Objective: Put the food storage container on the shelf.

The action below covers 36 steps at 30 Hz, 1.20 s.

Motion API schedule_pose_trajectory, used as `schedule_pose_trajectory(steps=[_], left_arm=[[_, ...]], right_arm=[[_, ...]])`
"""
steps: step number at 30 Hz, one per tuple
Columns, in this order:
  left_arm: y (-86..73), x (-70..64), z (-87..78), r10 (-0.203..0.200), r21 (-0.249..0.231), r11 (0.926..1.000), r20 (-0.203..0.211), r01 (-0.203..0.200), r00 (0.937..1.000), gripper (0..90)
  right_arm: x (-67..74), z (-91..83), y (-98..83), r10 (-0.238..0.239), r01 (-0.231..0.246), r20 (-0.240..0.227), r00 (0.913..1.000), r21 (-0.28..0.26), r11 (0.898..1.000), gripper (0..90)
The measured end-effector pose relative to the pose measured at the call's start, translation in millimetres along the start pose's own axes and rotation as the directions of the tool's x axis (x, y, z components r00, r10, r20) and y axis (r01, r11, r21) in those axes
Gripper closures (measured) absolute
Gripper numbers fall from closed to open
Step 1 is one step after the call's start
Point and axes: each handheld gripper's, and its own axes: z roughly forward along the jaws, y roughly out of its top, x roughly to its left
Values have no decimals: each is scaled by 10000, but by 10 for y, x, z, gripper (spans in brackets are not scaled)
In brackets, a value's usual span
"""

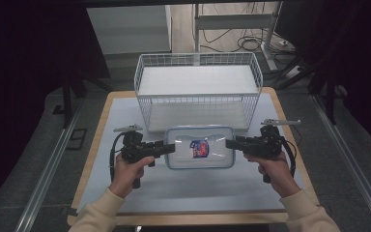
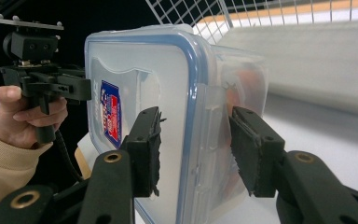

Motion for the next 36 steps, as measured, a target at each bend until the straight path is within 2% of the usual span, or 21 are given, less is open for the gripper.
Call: schedule_pose_trajectory(steps=[16, 24, 36], left_arm=[[523, -148, -141, 535, -466, 9975, 8, -534, 9986, 492], [778, -208, -207, 859, -672, 9940, -64, -861, 9963, 492], [1152, -166, -225, 973, -812, 9918, -158, -982, 9951, 492]], right_arm=[[162, -121, 537, -648, 654, 142, 9978, -406, 9970, 535], [210, -161, 779, -918, 925, 139, 9957, -677, 9934, 535], [167, -113, 1104, -937, 945, 129, 9955, -852, 9919, 534]])
